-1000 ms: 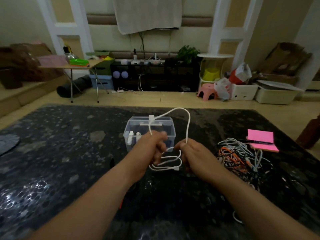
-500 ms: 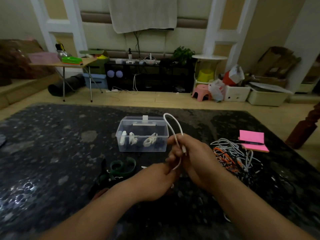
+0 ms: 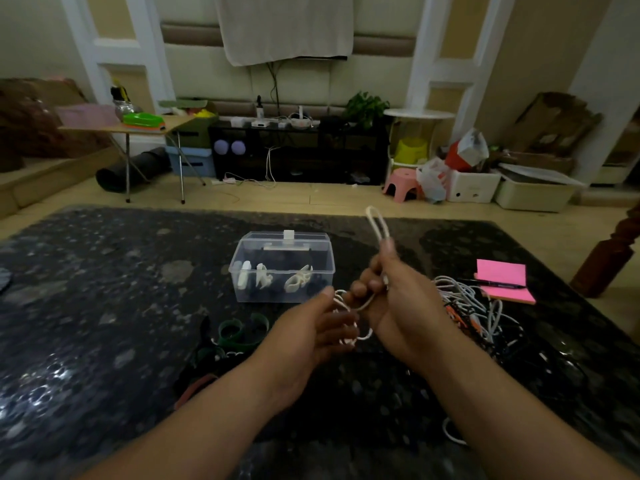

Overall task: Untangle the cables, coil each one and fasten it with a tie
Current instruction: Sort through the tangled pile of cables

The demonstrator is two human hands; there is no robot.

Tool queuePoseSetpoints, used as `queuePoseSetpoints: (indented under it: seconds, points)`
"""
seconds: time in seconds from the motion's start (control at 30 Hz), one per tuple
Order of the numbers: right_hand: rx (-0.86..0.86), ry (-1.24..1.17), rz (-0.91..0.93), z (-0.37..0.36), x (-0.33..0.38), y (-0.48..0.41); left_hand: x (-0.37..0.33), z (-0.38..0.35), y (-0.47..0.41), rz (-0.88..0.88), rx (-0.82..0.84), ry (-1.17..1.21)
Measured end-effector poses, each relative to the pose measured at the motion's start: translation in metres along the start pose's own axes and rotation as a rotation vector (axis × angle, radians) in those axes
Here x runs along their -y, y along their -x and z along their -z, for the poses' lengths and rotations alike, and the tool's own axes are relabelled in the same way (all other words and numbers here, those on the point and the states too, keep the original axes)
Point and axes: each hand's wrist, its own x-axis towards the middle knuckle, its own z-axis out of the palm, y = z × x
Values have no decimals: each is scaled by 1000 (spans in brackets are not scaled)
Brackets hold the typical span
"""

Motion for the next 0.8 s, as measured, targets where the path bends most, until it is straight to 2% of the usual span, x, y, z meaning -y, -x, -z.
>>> queuePoseSetpoints:
  seconds: [0.07, 0.17, 0.37, 0.5, 0.63, 0.7, 0.8]
  points:
    - [16, 200, -20, -2, -14, 3, -3, 6, -4, -56, 0, 49]
    - [-60, 542, 6, -5, -26, 11, -3, 5, -2, -114, 15, 13]
    - [-111, 938, 173, -10, -41, 23, 4, -5, 6, -151, 1, 14]
    - [-61, 1429, 325, -9, -53, 23, 2, -1, 4, -89, -15, 120]
    - [44, 1722, 440, -12, -61, 31, 1, 5, -4, -96, -52, 126]
    - [169, 1773, 451, -13, -60, 34, -6, 13, -8, -124, -92, 76]
    - [195, 1537, 445, -6, -47, 29, -18, 25, -13, -171, -126, 27]
